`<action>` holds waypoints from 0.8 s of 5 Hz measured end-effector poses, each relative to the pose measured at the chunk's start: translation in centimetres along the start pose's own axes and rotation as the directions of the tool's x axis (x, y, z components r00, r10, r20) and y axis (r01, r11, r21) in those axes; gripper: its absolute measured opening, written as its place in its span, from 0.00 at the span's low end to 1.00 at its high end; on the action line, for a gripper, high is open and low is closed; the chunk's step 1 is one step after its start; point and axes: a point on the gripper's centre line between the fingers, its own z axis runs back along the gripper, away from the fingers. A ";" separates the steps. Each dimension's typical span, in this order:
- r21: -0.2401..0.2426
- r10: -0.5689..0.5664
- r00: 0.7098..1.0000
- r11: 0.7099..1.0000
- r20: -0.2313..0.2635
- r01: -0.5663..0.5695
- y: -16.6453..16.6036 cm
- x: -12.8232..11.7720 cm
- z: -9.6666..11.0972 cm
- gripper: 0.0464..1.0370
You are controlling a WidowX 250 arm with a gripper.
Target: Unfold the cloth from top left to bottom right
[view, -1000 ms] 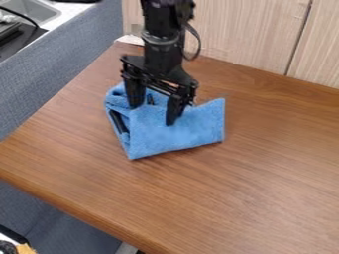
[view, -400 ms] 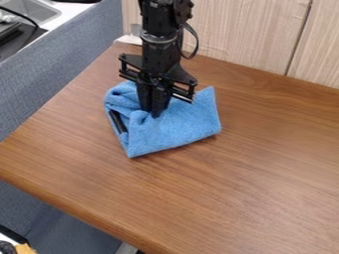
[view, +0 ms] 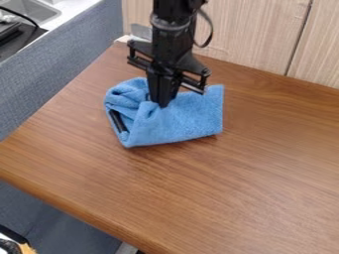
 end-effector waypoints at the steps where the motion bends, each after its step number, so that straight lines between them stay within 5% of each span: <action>1: 0.005 -0.067 0.997 0.998 0.041 0.067 -2.3 -0.3 1.8 0.01; 2: -0.001 -0.149 0.988 0.989 0.040 0.149 -4.6 -1.6 1.8 0.01; 4: -0.019 -0.299 0.954 0.954 0.005 0.299 -9.2 -3.9 -1.7 0.01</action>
